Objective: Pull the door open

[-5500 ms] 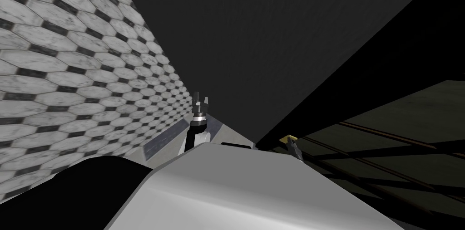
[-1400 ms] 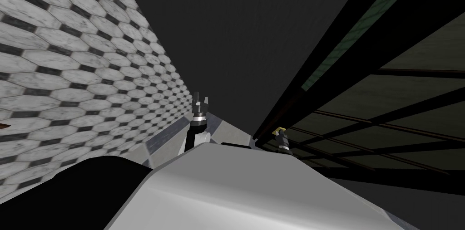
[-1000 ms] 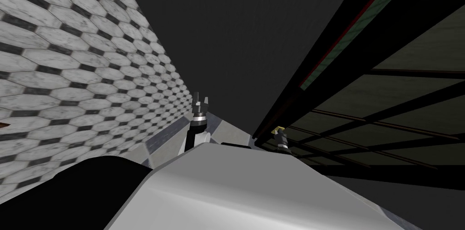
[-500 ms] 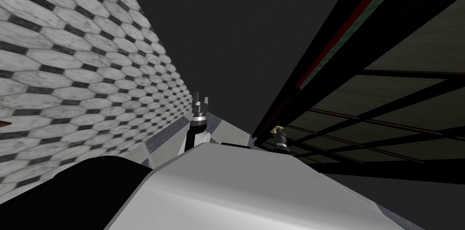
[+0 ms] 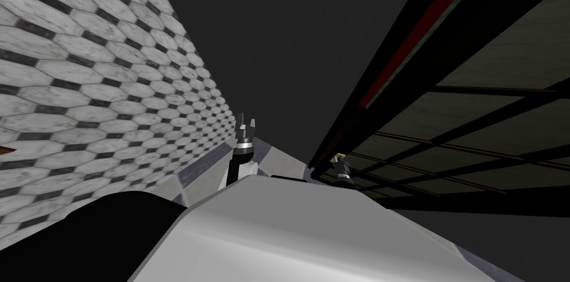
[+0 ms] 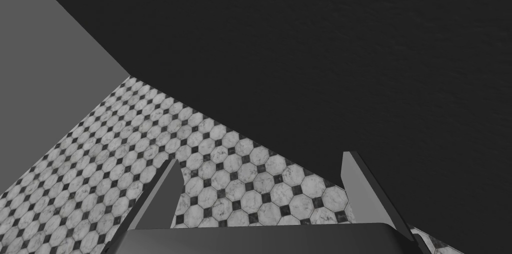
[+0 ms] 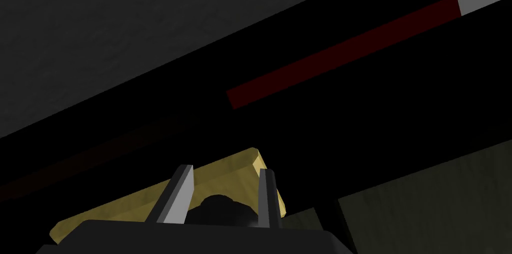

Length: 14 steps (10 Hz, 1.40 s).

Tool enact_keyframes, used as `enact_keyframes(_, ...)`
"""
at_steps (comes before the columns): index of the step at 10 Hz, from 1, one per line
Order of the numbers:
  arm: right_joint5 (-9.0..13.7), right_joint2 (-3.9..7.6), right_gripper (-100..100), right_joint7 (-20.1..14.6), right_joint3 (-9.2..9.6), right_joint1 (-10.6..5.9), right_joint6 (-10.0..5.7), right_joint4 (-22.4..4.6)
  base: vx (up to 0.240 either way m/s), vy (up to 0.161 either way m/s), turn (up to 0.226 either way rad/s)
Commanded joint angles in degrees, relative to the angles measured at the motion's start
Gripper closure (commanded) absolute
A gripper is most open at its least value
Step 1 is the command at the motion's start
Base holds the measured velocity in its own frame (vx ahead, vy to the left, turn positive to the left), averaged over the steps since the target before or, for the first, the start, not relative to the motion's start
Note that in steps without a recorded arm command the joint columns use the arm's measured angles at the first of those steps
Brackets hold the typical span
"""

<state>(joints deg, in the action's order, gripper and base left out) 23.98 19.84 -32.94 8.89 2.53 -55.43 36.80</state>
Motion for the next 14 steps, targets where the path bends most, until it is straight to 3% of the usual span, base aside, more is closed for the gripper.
enact_keyframes(1, 0.25, -0.12, 100, -2.86, 0.54, -0.09, 0.55, -0.72, -0.028, -0.007, -0.014)
enact_keyframes(9, 1.1, -0.16, 100, -13.87, 2.58, -1.78, 1.0, -1.22, -0.03, -0.012, -0.012)
enact_keyframes(12, 1.1, -0.16, 100, -14.89, 2.58, -1.78, 1.0, -1.22, -0.015, -0.003, 0.001)
enact_keyframes(14, 1.41, -0.17, 100, -18.76, 3.31, -2.39, 1.16, -1.4, -0.023, -0.013, -0.016)
